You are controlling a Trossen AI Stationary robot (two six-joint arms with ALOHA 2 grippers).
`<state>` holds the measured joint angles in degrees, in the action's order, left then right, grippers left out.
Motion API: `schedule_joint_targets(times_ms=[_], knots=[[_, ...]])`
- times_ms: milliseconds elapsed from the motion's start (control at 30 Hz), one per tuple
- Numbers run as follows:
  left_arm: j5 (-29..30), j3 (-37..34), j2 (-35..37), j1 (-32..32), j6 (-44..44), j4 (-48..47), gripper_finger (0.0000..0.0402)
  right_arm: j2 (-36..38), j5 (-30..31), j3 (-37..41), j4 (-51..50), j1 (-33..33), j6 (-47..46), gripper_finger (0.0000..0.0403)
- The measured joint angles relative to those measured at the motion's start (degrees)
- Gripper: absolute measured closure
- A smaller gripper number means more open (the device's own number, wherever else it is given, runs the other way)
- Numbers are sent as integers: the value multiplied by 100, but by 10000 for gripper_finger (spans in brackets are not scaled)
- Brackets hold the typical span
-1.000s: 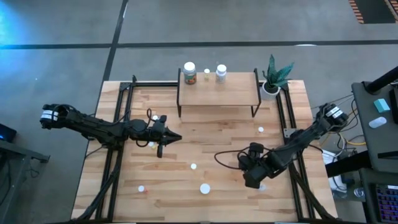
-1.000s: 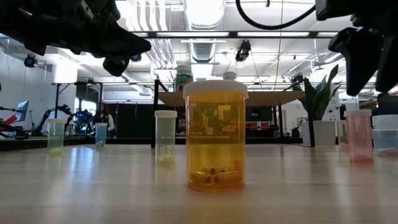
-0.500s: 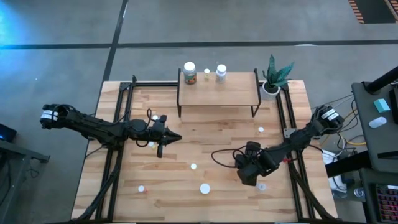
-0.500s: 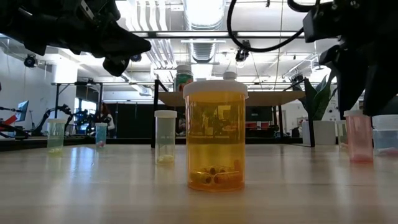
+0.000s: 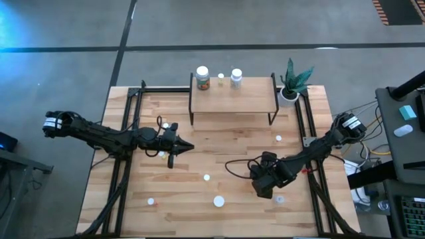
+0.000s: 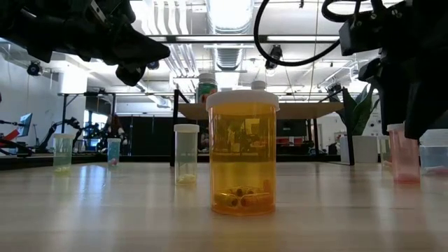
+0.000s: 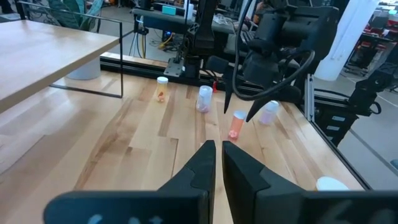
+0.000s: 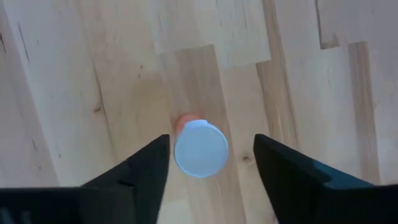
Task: Pick and place medicine bottles onto shelf by color
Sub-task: Put the bottom right pink pill bottle on the shelf
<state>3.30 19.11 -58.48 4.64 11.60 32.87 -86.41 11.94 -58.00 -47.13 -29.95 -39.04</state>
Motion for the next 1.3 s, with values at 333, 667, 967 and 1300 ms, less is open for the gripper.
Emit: schedule_joint_targets(times_ms=[333,667,967,1300], knots=[[-5,0,0,-1,-1,-1,391,2,2,-1,22,0,69,288],[-5,0,0,0,-1,6,391,7,-10,-1090,-753,288,627,279],[-5,0,-2,1,-1,10,391,7,523,-3298,-2333,1968,2030,285],[-5,-2,0,1,8,12,391,-296,-12,-4167,-2269,5467,3933,285]])
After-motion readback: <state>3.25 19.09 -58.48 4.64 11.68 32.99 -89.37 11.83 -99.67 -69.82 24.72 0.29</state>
